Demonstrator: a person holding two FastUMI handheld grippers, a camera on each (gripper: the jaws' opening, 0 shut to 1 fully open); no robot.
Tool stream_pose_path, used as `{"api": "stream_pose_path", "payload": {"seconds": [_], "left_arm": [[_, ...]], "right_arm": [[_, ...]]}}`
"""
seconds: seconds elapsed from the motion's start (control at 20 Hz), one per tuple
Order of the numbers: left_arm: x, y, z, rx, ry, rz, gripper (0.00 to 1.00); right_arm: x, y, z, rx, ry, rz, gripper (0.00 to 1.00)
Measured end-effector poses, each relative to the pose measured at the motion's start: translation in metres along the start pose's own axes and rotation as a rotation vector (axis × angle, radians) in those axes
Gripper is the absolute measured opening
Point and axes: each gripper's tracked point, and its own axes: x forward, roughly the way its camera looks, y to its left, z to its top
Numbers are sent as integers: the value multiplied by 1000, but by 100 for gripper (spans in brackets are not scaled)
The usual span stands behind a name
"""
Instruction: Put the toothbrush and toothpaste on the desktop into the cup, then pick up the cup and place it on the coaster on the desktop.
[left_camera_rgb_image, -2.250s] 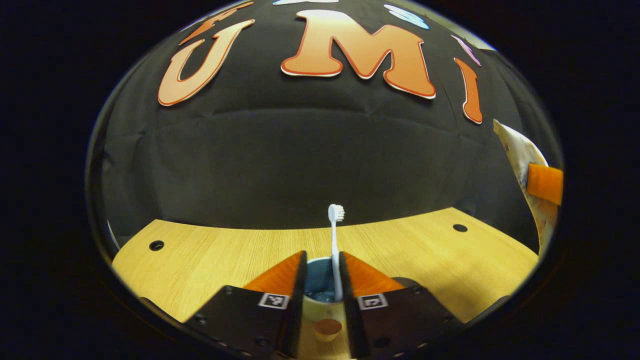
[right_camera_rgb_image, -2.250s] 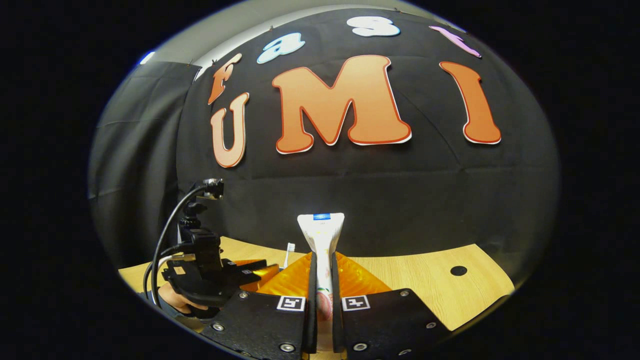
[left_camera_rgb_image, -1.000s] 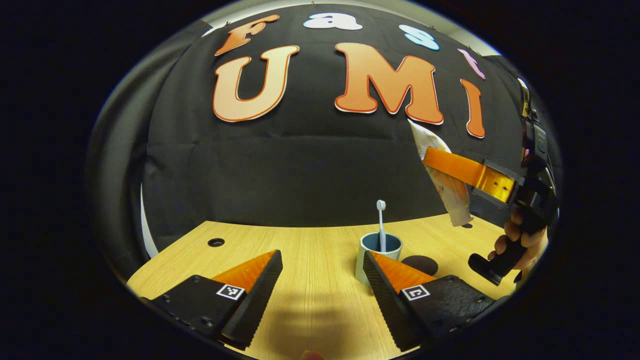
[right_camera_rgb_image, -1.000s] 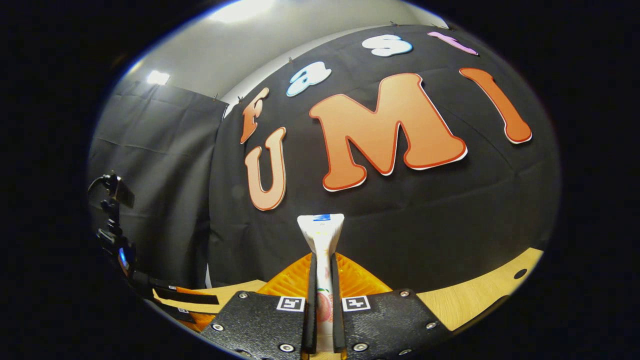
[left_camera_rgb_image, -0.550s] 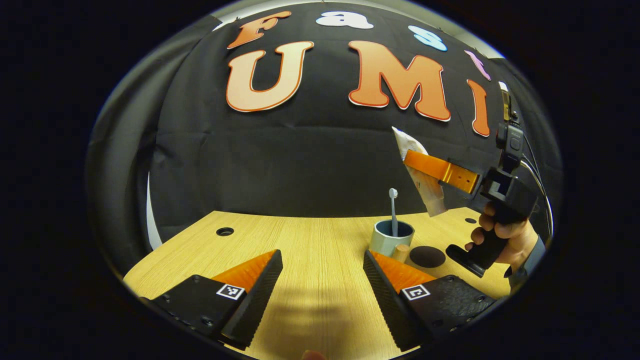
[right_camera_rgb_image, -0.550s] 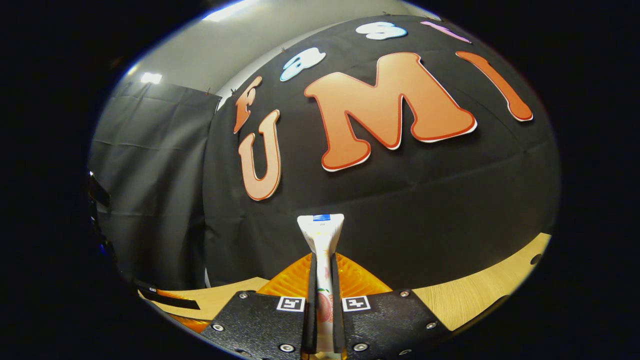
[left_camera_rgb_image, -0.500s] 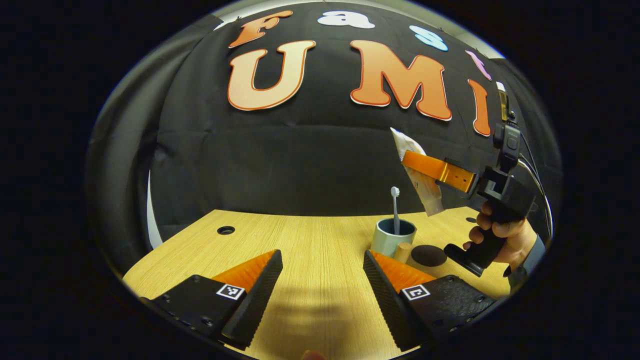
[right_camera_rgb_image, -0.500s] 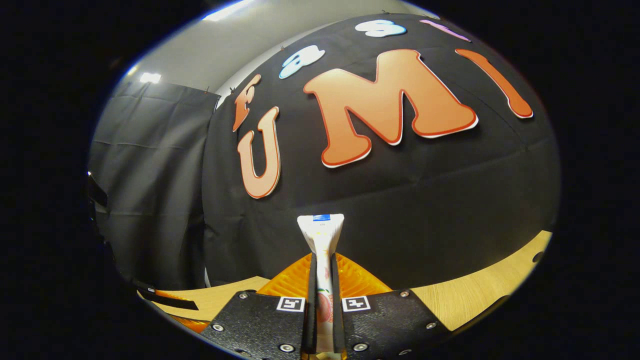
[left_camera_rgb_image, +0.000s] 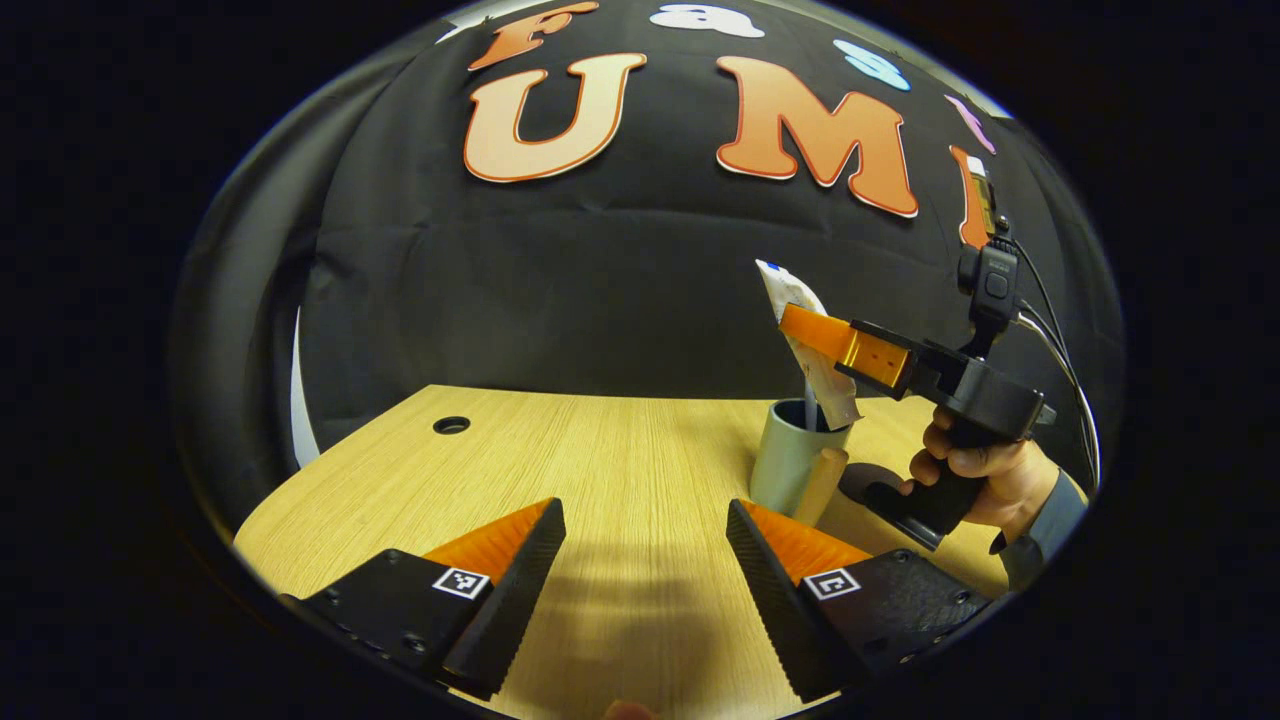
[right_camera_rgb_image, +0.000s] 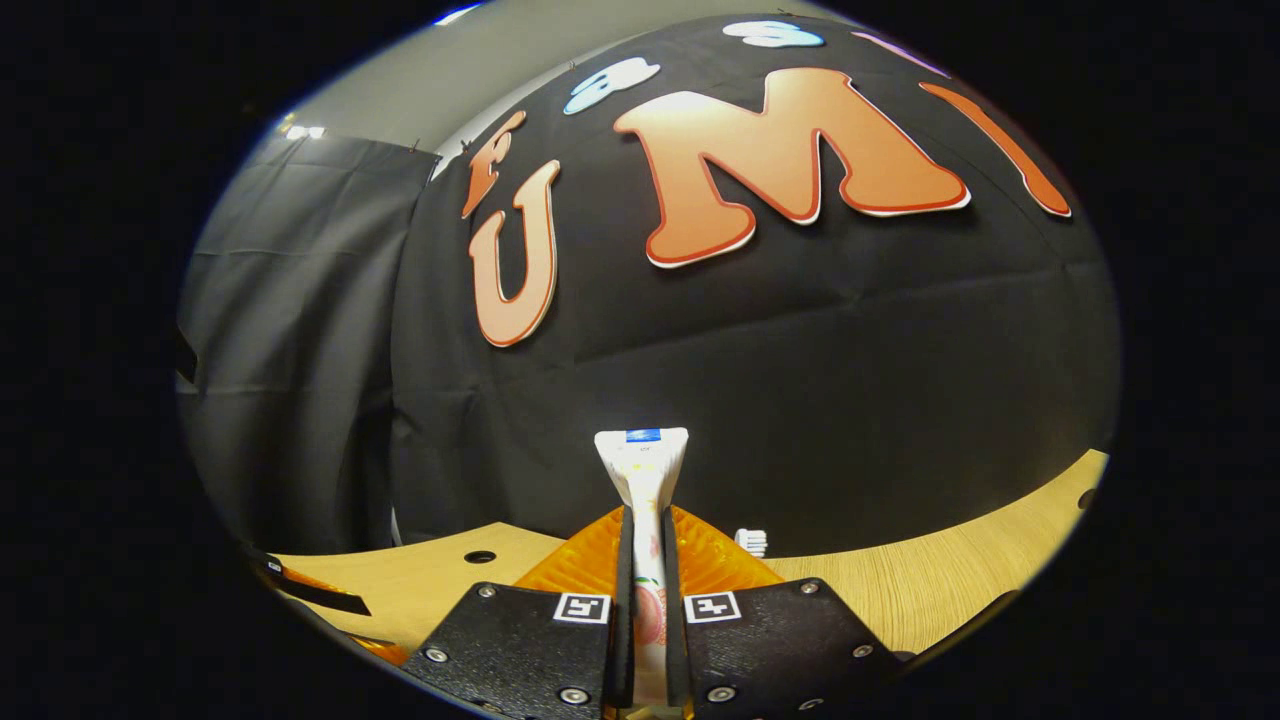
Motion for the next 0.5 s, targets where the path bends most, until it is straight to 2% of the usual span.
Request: {"api": "stream_pose_path", "payload": {"seconds": [0.5], "left_arm": [[1,-4,-8,-12,27,-7,98]], "right_arm": [[12,-17,-8,16,11,-51,12]]}}
